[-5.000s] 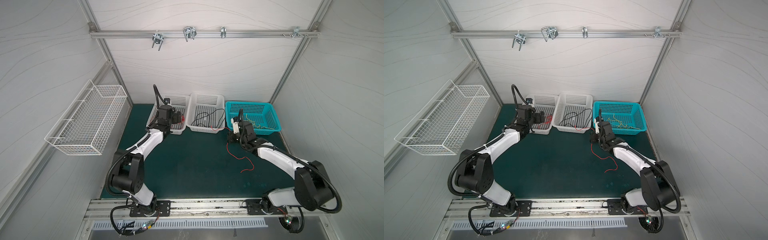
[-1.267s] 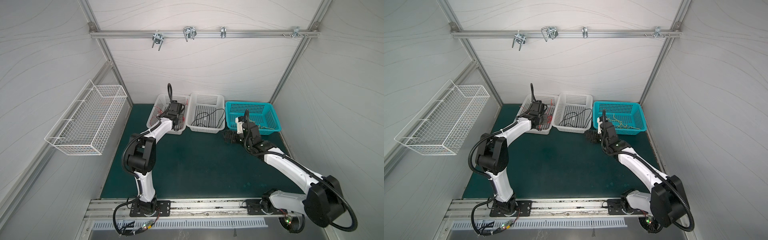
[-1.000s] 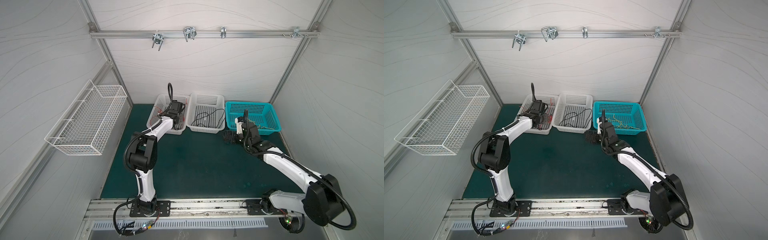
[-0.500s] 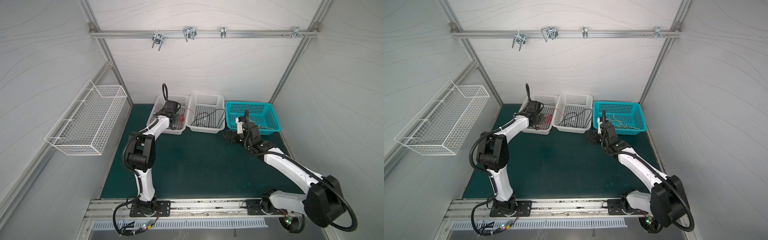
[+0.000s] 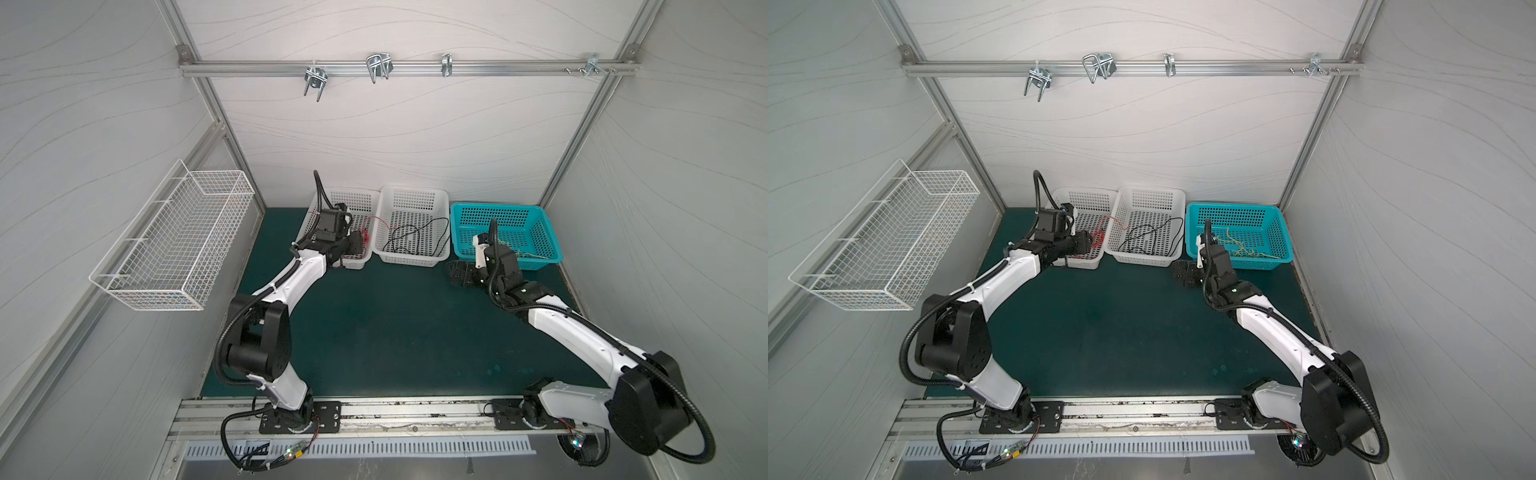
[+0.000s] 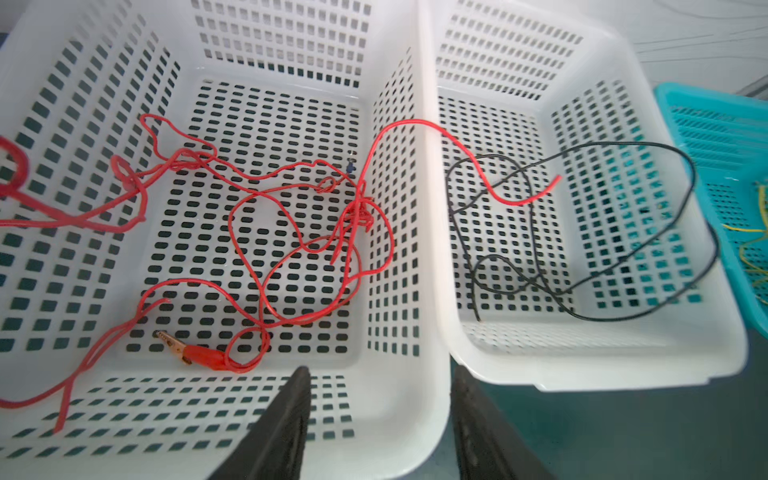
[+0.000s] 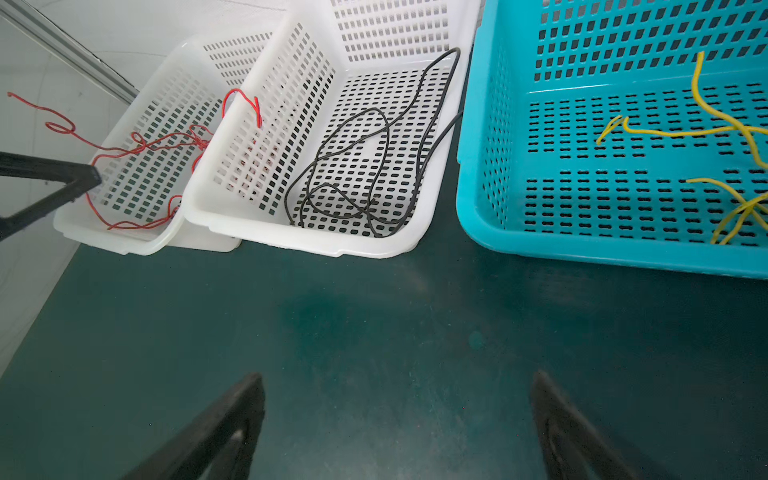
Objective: Untangle the cables
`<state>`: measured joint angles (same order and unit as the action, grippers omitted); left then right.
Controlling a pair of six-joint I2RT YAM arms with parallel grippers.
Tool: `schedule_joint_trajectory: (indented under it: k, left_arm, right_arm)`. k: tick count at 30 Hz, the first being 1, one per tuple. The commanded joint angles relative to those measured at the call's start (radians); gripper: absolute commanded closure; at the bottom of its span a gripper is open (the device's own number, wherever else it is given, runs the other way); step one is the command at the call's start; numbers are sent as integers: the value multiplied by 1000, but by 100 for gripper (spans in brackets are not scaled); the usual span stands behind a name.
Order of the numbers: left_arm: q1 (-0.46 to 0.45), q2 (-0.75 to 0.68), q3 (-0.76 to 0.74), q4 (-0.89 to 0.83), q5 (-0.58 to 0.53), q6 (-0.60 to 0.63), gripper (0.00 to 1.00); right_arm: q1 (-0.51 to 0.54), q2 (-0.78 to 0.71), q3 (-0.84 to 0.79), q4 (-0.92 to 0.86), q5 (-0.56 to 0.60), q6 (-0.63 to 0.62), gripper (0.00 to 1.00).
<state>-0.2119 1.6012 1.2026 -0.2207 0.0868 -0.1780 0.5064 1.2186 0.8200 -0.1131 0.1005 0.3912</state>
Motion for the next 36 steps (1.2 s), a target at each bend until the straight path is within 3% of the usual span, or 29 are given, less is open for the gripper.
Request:
schedule_joint_trajectory:
  k: [1,4,8,14,20,31,36]
  left_arm:
    - [-9,-66,-60,105,73,40,44]
    - [-25,-103,-110,136,90,70,43]
    - [-35,-77,-86,115,28,80,43]
    - [-36,37,-3,118,-65,75,43]
    - [-32,206,170,7,-172,80,44]
    - [-11,342,264,-13,-137,48,49]
    - [-7,377,279,-15,-114,36,70]
  right_arm:
    - [-2,-17,16,-29,36,-18,1]
    - [-5,-23,15,-34,49,-18,1]
    - [-6,-28,13,-31,46,-17,1]
    - [-7,-45,-3,-34,42,-11,1]
    - [-12,-65,-16,-51,63,-16,1]
    - [-31,-20,12,-39,40,-18,1]
    - [-31,13,30,-33,27,-19,1]
